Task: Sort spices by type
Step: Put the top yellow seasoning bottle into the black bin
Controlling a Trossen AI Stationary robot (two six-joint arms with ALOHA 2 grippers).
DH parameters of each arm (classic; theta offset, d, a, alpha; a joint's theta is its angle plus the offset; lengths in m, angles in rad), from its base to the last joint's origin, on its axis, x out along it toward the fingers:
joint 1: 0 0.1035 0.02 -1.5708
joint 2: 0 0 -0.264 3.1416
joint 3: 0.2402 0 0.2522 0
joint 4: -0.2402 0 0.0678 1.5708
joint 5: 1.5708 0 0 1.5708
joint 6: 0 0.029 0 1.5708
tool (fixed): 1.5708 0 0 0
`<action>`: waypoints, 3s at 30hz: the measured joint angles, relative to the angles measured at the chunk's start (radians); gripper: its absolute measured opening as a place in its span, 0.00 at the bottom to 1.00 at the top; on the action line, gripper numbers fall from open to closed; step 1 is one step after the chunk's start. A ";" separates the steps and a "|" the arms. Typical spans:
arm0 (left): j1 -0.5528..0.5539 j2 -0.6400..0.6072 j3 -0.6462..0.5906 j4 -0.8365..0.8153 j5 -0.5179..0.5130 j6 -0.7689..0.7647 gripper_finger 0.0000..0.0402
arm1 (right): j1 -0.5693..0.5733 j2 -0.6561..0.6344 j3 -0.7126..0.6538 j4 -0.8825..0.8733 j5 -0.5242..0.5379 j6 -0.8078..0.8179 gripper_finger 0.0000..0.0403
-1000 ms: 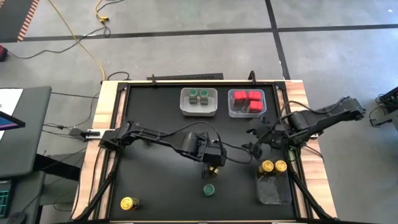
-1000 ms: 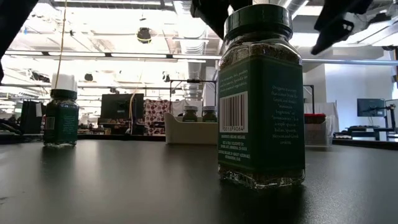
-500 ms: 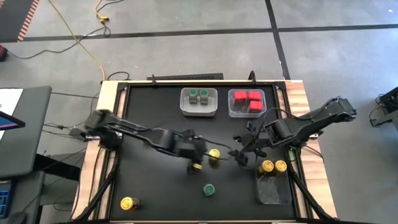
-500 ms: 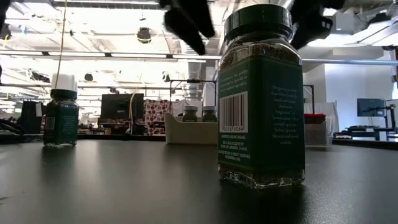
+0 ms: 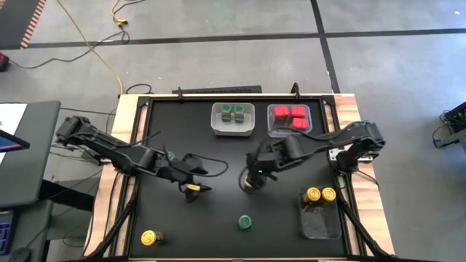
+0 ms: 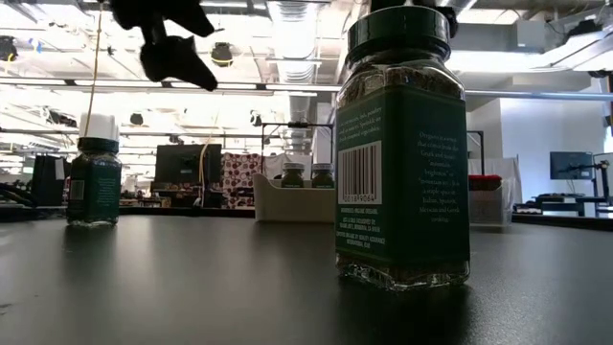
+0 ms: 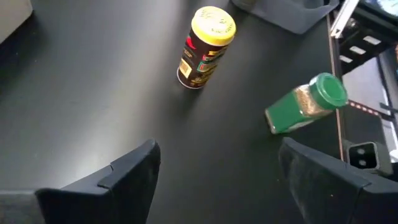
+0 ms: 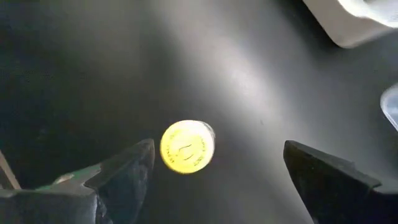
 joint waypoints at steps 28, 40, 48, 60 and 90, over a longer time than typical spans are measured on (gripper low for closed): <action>-0.016 -0.049 -0.019 -0.026 0.051 0.017 0.78 | -0.050 0.227 0.137 -0.017 -0.057 0.014 0.96; -0.016 -0.049 -0.019 -0.026 0.051 0.044 0.78 | -0.053 0.227 0.022 0.029 -0.147 0.048 0.96; -0.016 -0.049 -0.019 -0.026 0.051 0.045 0.78 | -0.059 0.226 -0.029 0.082 -0.205 0.122 0.96; -0.016 -0.049 -0.019 -0.026 0.050 0.055 0.78 | -0.058 0.226 -0.044 0.090 -0.240 0.119 0.93; -0.016 -0.049 -0.019 -0.052 0.049 0.048 0.78 | -0.064 0.280 -0.042 0.106 -0.308 0.100 0.67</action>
